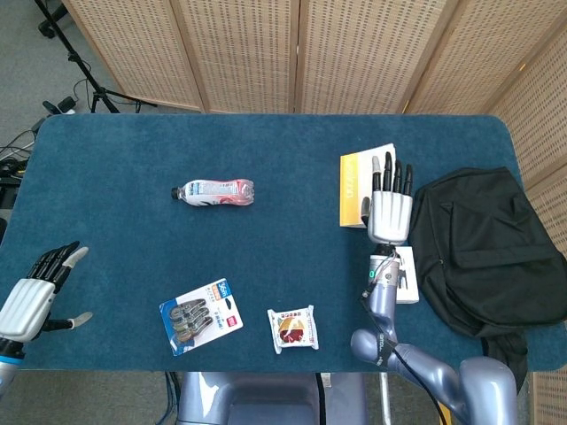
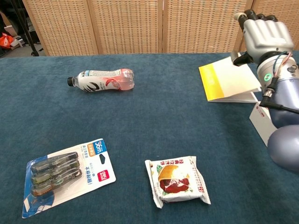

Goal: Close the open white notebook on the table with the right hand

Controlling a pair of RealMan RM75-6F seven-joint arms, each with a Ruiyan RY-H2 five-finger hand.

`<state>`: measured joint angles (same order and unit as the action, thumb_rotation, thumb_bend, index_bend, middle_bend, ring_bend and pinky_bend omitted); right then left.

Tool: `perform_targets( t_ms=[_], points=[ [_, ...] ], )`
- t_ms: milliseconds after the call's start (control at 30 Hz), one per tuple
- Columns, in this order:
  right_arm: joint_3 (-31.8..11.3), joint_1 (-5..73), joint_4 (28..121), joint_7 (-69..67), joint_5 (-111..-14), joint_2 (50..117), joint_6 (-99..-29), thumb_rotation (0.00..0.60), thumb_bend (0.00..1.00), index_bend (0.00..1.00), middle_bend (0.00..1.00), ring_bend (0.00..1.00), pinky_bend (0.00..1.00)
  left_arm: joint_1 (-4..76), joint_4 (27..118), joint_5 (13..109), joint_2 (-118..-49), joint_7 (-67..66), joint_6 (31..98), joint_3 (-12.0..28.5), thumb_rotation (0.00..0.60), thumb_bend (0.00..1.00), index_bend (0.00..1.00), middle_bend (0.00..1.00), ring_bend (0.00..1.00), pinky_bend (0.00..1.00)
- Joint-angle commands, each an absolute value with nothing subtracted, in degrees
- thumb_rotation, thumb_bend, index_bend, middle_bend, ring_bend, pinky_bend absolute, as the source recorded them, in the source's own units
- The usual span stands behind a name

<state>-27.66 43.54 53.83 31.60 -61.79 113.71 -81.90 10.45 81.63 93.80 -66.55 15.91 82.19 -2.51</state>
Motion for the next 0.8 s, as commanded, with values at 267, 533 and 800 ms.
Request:
perform_targets(
  t_ms=[267,533,800],
  points=[
    [-21.07,33.98,67.78,25.51,-65.88,102.12,-81.72,0.6,0.51,0.0,0.0,0.0,0.0,9.82,81.9,93.51,-66.27,15.3,83.57,-2.2,0.552,0.07,0.0,0.0,0.0,0.08],
    [-7.17,25.34,81.07,23.6,-78.62,85.61,-83.75,0.6,0.43,0.0,0.0,0.0,0.0,9.4,82.4,92.37,-66.36,13.53,83.78,-1.68,0.553,0.07,0.0,0.0,0.0,0.08],
    [-2.13,19.3,80.9,18.43,-84.23,79.45,-88.81,0.6,0.38,0.0,0.0,0.0,0.0,9.2,83.19,92.65,-66.93,10.68,84.03,-1.73,0.553,0.07,0.0,0.0,0.0,0.08]
  ],
)
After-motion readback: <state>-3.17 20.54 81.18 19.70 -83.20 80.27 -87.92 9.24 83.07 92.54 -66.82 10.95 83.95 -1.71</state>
